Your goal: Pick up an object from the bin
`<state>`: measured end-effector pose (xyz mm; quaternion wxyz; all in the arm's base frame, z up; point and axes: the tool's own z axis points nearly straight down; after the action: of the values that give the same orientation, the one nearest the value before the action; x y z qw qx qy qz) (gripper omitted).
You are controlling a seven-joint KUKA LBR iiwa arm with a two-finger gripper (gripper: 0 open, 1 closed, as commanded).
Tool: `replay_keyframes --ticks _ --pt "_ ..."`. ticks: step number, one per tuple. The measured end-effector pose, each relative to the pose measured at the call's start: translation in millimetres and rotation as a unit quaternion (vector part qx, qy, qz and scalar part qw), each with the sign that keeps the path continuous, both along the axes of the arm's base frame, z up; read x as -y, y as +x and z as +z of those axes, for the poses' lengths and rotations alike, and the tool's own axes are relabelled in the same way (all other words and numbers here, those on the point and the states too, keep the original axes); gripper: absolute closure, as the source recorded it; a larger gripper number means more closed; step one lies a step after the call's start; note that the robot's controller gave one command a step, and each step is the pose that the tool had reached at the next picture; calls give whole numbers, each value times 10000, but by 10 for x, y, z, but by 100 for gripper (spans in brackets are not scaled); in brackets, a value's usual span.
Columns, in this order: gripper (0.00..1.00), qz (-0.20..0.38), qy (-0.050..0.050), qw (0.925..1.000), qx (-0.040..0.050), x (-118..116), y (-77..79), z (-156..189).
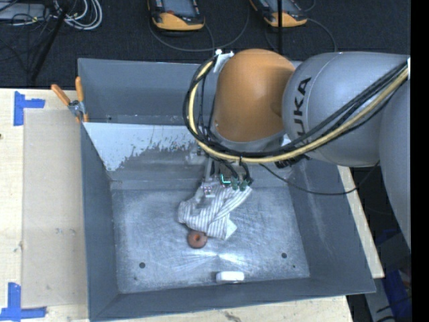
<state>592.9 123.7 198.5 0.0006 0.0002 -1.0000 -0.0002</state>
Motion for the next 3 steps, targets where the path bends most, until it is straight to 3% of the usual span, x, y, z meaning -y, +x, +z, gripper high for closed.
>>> replay_keyframes --ticks 1,2,3 --pt "0 339 4 9994 33 75 -112 -306" --pt "0 436 1 9990 26 202 -70 -890" --pt "100 455 13 9989 -75 214 -113 -987"
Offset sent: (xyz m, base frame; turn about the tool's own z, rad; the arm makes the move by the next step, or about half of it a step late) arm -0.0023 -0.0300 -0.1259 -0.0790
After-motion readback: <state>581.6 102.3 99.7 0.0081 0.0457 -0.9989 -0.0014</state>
